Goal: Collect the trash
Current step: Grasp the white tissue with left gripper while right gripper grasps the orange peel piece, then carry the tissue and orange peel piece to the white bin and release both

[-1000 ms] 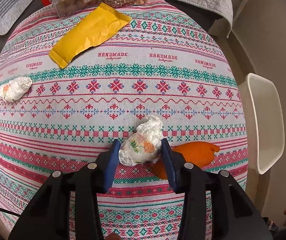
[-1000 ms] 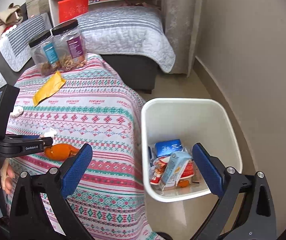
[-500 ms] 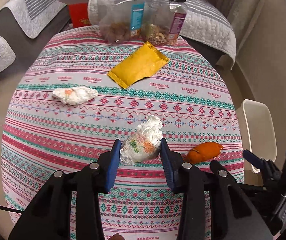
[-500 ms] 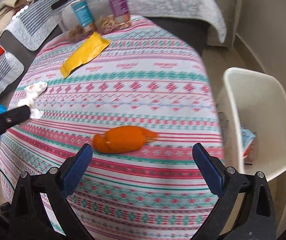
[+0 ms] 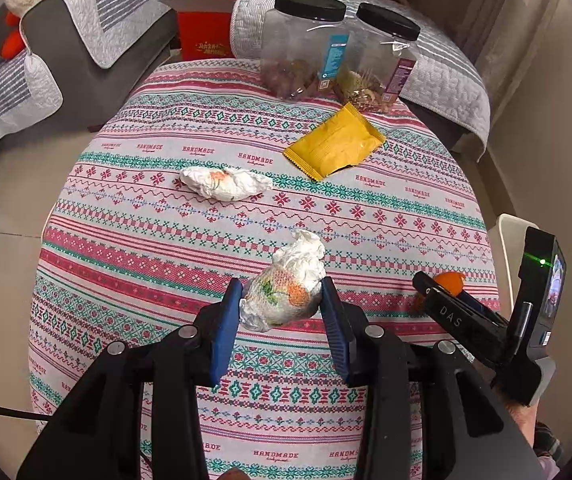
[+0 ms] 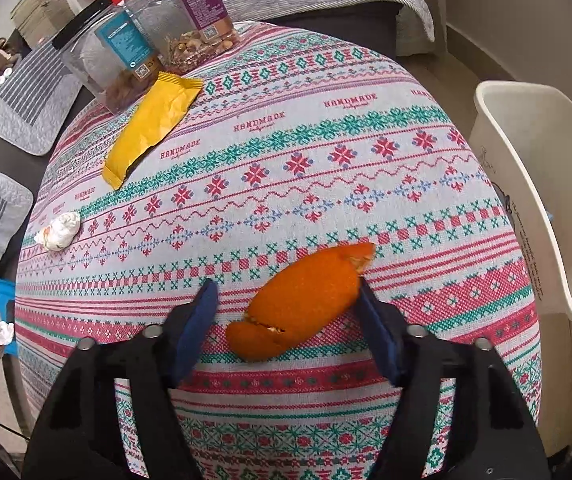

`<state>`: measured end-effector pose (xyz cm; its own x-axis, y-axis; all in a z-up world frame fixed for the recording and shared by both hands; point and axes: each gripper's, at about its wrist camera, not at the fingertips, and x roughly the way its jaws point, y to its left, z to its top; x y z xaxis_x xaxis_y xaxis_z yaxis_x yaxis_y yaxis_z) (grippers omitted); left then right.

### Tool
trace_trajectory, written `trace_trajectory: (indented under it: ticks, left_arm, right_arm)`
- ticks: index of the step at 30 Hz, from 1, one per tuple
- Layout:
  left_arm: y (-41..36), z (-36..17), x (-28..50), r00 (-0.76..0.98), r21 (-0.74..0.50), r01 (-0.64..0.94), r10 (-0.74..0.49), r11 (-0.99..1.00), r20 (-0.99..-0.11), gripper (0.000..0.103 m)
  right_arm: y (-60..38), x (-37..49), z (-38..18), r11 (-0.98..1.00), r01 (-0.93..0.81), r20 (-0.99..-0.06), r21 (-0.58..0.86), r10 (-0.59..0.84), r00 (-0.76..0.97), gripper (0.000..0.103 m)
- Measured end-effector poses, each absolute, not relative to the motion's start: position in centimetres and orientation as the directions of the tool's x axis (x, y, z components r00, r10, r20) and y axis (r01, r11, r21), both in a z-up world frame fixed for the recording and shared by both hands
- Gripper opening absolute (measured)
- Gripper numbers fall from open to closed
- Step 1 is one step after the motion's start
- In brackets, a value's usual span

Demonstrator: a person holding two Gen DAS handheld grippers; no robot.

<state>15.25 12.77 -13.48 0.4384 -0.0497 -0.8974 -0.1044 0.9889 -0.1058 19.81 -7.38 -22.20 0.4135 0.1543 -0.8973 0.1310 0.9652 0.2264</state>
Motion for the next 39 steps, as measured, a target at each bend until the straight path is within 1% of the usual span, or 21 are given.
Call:
trace_trajectory:
  ticks: [2,3,6,10,14,20,26,34,39]
  left_arm:
    - [13.3,-13.7,15.3,0.438,-0.101,-0.113,-0.042,0.988,-0.898,0.040]
    - [13.6,-13.7,15.2,0.439,-0.100,-0.117,-0.039,0.988,-0.898,0.040]
    - [14.3,-13.7,15.2,0.446,-0.101,-0.134,-0.031,0.986,-0.895,0.040]
    - [15.2,-13.2,15.1,0.471,-0.115,-0.158,-0.027,0.981,-0.882,0.040]
    - [15.8,-12.1,14.9,0.521,-0.135,-0.185,-0.020,0.974,-0.854,0.040]
    - [15.7,-9.7,14.4,0.622,-0.149,-0.194,0.004,0.970,-0.783,0.040]
    - [14.9,-8.2,14.4,0.682,-0.170,-0.191,0.006,0.967,-0.731,0.040]
    - [13.1,-7.2,14.6,0.720,-0.179,-0.178,0.004,0.968,-0.694,0.040]
    - [11.3,-6.8,14.8,0.734,-0.184,-0.153,-0.013,0.971,-0.679,0.040]
  right_arm:
    - [-6.9,20.1,-22.1,0.961,0.087,-0.885,0.263,0.204,0.418,0.025]
    - [-6.7,20.2,-22.2,0.959,0.072,-0.883,0.275,0.223,0.413,0.018]
    - [-5.2,20.3,-21.6,0.963,-0.013,-0.866,0.269,0.248,0.433,0.014]
    - [-4.4,20.6,-19.5,0.945,-0.081,-0.819,0.317,0.316,0.478,0.013]
    - [-4.4,20.5,-16.1,0.925,-0.147,-0.750,0.351,0.371,0.547,0.012]
    - [-5.1,19.4,-11.1,0.919,-0.228,-0.647,0.323,0.390,0.655,0.012]
    - [-6.3,18.5,-8.6,0.932,-0.247,-0.582,0.264,0.358,0.730,0.012]
    - [-9.3,18.0,-7.5,0.953,-0.205,-0.557,0.223,0.297,0.776,0.012]
    - [-11.8,17.6,-7.0,0.973,-0.149,-0.546,0.175,0.222,0.808,0.012]
